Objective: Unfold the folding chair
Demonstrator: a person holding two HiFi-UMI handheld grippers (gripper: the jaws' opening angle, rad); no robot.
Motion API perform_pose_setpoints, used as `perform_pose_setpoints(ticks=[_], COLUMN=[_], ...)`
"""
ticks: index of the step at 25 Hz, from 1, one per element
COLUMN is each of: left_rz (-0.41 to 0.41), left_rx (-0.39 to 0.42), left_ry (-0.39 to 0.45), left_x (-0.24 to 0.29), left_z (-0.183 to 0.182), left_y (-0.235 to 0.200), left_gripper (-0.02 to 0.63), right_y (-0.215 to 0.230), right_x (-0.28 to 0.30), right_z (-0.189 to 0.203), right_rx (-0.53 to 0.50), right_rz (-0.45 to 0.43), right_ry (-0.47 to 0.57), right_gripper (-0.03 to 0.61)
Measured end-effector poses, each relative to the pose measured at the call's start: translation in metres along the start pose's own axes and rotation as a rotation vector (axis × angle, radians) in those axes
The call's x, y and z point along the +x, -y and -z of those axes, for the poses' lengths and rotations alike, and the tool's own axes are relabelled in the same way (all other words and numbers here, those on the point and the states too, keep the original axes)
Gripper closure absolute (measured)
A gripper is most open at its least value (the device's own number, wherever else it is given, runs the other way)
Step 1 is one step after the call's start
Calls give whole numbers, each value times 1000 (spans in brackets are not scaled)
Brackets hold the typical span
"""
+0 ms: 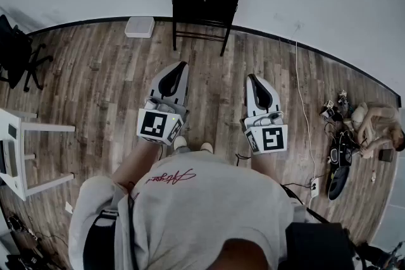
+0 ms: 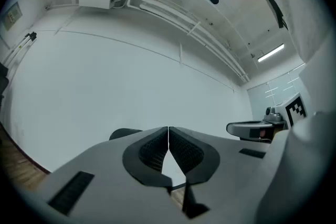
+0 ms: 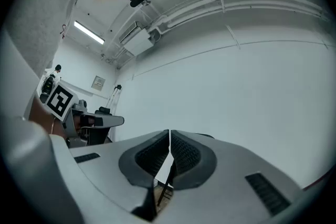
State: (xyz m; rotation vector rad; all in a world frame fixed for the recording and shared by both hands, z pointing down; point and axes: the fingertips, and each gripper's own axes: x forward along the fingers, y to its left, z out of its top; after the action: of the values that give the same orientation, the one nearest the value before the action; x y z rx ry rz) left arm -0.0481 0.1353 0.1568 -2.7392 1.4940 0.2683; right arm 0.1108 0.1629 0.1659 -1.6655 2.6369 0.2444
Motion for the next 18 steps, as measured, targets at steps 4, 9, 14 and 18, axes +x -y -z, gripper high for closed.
perform_pose_setpoints(ticks=[4, 9, 14, 18], left_rz=[5, -9, -23, -45], left_rx=[-2, -14, -20, -27], left_ry=[7, -1, 10, 16], left_x=[2, 4, 12, 23], left_z=[2, 4, 8, 9], left_y=[2, 2, 5, 10], left_gripper=[597, 597, 597, 597], right_y=[0, -2, 3, 6], right_x=[0, 1, 4, 10], right_z=[0, 4, 3, -6], right_rx=[-1, 9, -27, -107], right_rz=[-1, -10, -29, -60], right_ry=[1, -3, 5, 33], right_gripper=[554, 554, 554, 554])
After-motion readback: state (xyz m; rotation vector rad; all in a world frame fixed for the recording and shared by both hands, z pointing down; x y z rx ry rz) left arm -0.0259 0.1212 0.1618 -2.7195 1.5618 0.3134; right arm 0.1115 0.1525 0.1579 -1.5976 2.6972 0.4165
